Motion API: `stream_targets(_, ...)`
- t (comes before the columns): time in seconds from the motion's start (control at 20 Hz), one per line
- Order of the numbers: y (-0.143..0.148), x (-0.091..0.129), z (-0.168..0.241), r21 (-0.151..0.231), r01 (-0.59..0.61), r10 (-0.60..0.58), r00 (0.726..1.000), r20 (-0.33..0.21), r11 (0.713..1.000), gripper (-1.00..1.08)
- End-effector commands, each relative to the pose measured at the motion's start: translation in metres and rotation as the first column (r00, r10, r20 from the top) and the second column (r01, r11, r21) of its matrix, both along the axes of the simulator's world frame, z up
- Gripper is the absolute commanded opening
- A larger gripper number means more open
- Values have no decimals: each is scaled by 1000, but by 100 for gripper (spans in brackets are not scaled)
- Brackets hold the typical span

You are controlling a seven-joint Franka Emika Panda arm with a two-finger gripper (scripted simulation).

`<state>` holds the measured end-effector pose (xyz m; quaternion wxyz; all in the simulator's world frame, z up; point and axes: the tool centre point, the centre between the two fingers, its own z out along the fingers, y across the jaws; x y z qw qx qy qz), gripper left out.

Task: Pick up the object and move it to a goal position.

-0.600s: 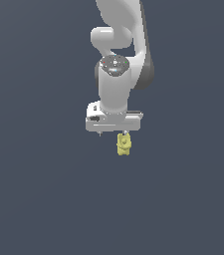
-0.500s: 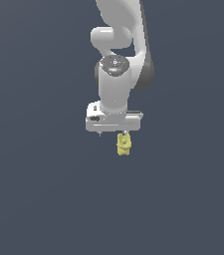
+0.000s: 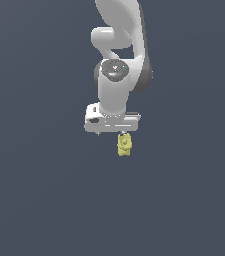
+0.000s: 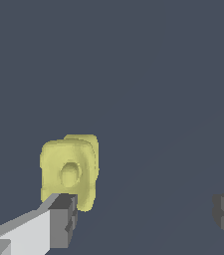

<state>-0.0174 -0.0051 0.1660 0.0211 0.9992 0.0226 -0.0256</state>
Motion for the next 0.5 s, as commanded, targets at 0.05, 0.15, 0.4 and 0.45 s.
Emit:
stream_targets(0.05,-1,-1,-1,-3,-3,3,1000,-3,1000,100)
stream_targets(0.15,1,-1,-2,-1,-2,2,1000,-1,1000,100)
stream_targets(0.4,13,-3,-11,6,-4,4,1000,9,1000,100)
stream_targets(0.45,16,-4,-14,9,-4,4,1000,11,1000,100)
